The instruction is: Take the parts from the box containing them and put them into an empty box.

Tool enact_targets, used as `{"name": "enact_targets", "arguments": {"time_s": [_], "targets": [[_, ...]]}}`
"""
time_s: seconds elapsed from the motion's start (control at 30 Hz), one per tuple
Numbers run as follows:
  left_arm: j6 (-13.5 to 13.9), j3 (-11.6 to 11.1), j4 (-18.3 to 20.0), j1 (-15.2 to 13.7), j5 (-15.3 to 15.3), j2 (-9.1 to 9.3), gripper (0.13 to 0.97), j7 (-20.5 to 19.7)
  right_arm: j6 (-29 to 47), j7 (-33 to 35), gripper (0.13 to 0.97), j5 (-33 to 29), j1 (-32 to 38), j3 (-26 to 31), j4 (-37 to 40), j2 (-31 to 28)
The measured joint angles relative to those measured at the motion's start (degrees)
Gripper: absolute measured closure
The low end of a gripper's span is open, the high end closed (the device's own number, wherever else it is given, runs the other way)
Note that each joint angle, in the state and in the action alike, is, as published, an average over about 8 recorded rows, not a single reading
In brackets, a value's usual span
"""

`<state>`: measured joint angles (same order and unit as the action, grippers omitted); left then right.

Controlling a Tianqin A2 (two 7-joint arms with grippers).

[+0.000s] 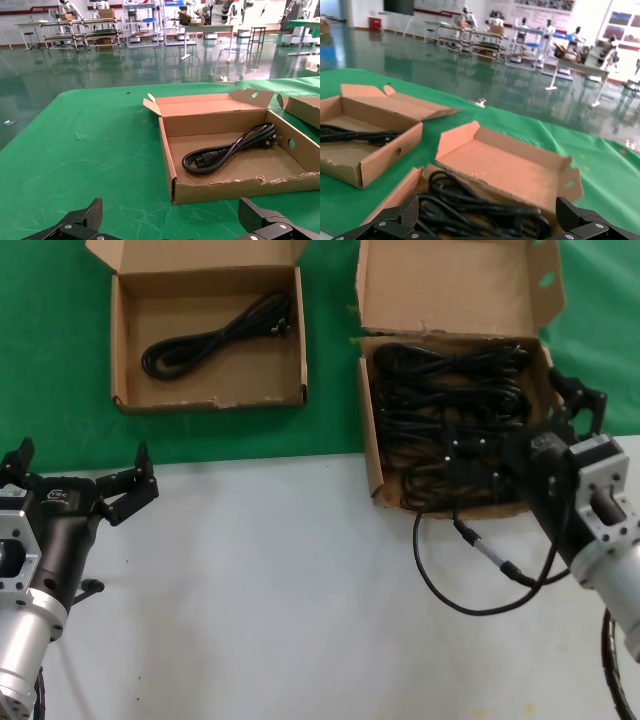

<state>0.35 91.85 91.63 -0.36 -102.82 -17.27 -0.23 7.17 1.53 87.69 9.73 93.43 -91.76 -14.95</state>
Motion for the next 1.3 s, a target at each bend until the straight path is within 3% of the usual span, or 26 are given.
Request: {"name": "enact_targets", "arguments": {"time_s": [0.27, 0.7, 1.3], "targets": [[-0.11, -0.06, 0.01, 0.12, -0.1, 0.03, 0.136, 0.08, -2.36, -0.51, 0.129, 5.08, -3.2, -0.58, 0.03, -0.74], [-0.29, -0.15, 0.03, 0.3, -0.26, 0.07, 0.132, 0.19, -5.96, -1.28, 0.129, 12.84, -8.1, -1.46, 0.08, -1.86], [-0.31, -0.16, 0.04, 0.32, -0.28, 0.07, 0.132, 0.21, -6.43, -1.38, 0.129, 13.84, -8.73, -1.58, 0.08, -2.0]]}}
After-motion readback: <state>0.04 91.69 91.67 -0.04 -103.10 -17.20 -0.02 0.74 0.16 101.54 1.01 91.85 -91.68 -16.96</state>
